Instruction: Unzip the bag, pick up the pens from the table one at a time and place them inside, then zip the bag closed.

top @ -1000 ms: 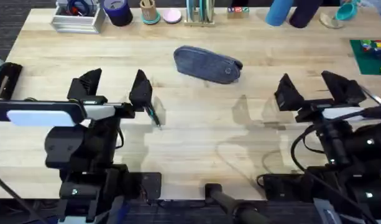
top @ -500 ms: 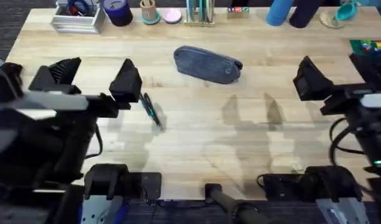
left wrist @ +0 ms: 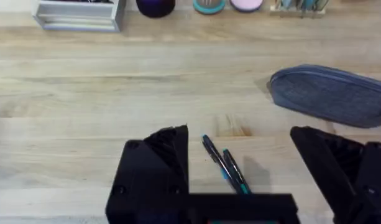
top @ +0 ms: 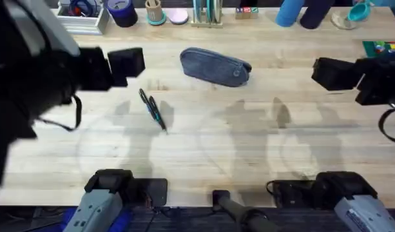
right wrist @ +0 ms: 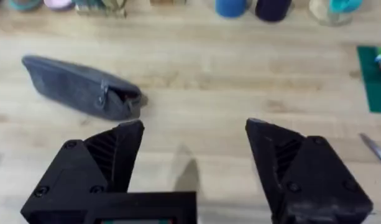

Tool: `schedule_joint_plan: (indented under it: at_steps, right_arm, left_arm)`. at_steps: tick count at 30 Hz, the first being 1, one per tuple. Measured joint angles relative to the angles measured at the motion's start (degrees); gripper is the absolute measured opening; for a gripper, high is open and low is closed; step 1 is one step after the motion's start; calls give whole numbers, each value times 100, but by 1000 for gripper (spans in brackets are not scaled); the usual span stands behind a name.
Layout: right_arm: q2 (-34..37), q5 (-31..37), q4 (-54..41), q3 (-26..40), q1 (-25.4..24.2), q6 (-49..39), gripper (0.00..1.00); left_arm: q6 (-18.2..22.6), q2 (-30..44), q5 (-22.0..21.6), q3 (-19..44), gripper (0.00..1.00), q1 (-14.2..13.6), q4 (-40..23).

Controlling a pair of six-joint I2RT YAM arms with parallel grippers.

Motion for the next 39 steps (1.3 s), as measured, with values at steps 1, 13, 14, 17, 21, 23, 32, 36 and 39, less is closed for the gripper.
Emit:
schedule_joint_plan:
  at_steps: [1,13,14,17,21,23,32,36,39]
  right_arm:
    - [136,-34,-154,119,0,7,995]
    - [1854,-248,-1526,1356,0,129,995]
    - [2020,-248,-1550,1435,0,129,995]
    - [2415,-248,-1572,1589,0,129,996]
    - [2730,-248,-1576,1634,0,129,995]
    - [2802,-248,-1578,1634,0,129,996]
    - [2823,-248,-1574,1642,0,129,996]
    - [2823,-248,-1574,1643,0,129,996]
    - [2823,-248,-1574,1643,0,129,996]
  left_arm:
    - [0,169,2,175,993,2,-102]
    - [4,1562,72,1438,993,2,-487]
    - [24,1637,111,1474,993,2,-486]
    - [167,1908,262,1555,993,2,-481]
    - [343,2267,379,1562,993,1,-317]
    - [390,2430,418,1562,993,2,-154]
    - [470,2644,439,1562,993,2,195]
    - [474,2645,437,1562,993,2,-72]
    - [474,2646,435,1562,993,2,-419]
